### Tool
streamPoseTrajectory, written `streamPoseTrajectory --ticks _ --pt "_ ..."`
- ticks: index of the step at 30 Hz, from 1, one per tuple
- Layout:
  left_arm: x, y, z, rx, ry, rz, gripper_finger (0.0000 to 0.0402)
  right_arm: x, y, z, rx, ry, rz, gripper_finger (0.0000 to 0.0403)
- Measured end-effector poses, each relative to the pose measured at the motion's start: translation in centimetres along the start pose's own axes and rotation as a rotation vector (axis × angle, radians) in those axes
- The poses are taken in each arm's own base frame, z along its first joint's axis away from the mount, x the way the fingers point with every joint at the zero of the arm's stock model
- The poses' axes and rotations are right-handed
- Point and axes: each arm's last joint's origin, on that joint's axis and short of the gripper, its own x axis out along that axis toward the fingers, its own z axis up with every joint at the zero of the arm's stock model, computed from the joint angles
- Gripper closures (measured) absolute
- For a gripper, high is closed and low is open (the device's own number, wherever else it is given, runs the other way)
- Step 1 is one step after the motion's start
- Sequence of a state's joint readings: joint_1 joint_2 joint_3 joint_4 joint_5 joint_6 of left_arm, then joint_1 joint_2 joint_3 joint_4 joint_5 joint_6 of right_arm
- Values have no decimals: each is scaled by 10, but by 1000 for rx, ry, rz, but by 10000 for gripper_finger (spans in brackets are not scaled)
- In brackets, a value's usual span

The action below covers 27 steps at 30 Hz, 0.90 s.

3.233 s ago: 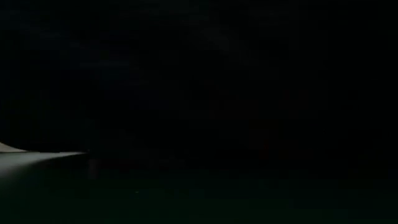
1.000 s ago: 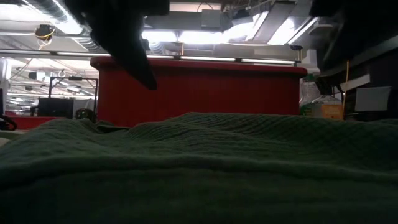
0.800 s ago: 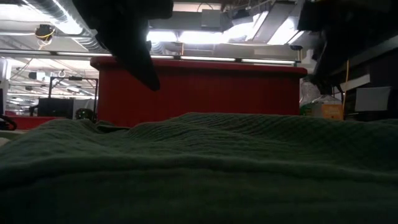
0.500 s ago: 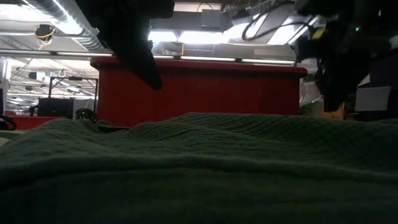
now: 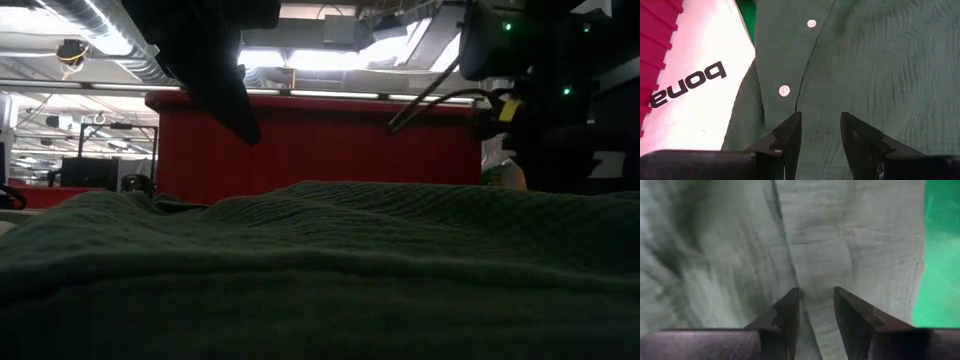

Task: Fold laundry
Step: Fold the green shirt

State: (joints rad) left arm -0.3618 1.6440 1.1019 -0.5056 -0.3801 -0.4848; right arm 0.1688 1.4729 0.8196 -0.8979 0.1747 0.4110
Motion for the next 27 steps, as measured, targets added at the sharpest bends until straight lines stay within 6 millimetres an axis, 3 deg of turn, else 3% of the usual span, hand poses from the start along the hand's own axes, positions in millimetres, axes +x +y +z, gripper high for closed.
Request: streamPoseTrajectory --ticks 4,11,15,27 --pt "0 0 0 0 0 0 271 6 2 1 -5 29 -13 299" --pt "0 0 0 0 0 1 271 7 0 1 -8 22 -69 393" --pt "0 0 0 -1 -1 0 271 2 -1 0 -15 50 -85 381" --pt "3 6 3 -23 -3 14 271 -34 -3 12 -22 95 -85 398"
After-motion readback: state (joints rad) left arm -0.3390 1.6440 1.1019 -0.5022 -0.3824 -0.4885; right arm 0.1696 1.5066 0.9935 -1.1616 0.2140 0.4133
